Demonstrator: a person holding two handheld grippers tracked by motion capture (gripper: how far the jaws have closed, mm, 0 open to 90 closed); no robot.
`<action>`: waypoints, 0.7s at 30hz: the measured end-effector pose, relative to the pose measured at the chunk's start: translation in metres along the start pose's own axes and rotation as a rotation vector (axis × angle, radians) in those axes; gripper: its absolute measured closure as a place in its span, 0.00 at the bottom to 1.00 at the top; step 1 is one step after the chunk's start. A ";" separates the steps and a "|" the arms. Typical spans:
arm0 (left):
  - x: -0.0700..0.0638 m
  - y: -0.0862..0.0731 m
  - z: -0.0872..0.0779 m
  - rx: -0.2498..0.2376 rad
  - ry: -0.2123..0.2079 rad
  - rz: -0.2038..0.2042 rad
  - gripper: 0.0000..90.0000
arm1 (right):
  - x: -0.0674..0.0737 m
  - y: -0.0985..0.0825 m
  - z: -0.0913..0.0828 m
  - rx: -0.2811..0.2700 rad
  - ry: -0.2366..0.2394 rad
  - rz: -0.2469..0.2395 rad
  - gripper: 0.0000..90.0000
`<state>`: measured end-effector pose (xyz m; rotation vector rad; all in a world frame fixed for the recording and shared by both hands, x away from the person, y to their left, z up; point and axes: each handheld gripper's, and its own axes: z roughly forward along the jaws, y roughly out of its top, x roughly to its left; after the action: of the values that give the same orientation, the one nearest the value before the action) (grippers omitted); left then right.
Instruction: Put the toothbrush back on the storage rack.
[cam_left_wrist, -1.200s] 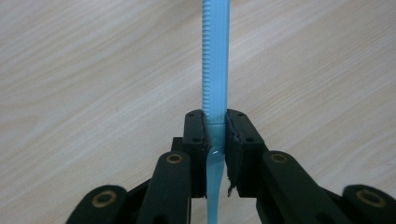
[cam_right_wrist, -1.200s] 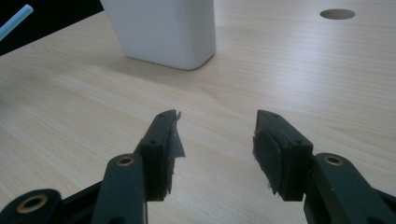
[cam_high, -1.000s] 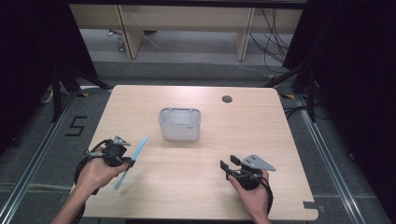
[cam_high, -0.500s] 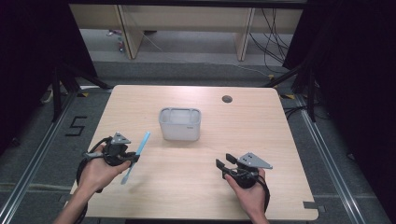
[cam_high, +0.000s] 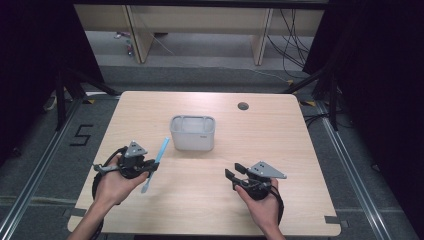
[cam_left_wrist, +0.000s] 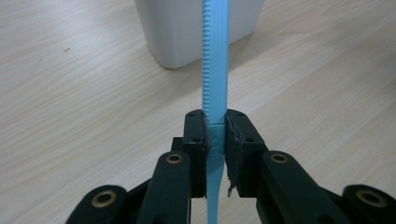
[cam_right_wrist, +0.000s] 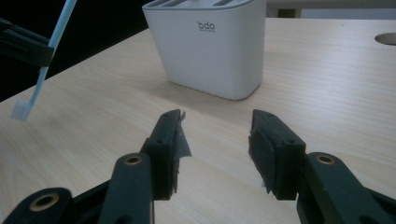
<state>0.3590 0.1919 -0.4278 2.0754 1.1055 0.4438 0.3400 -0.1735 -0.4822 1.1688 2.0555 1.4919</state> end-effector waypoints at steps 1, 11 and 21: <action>0.000 0.000 0.000 0.004 0.001 0.017 0.87 | 0.002 0.001 0.002 -0.005 0.007 0.009 0.61; -0.011 0.003 0.007 -0.031 -0.019 0.060 0.87 | 0.011 0.007 0.008 -0.025 0.039 -0.006 0.62; -0.020 0.003 0.010 -0.111 -0.027 0.092 0.87 | 0.018 0.009 0.011 -0.043 0.073 -0.003 0.62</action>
<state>0.3550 0.1697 -0.4315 2.0340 0.9512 0.5087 0.3412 -0.1517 -0.4749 1.1100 2.0606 1.5905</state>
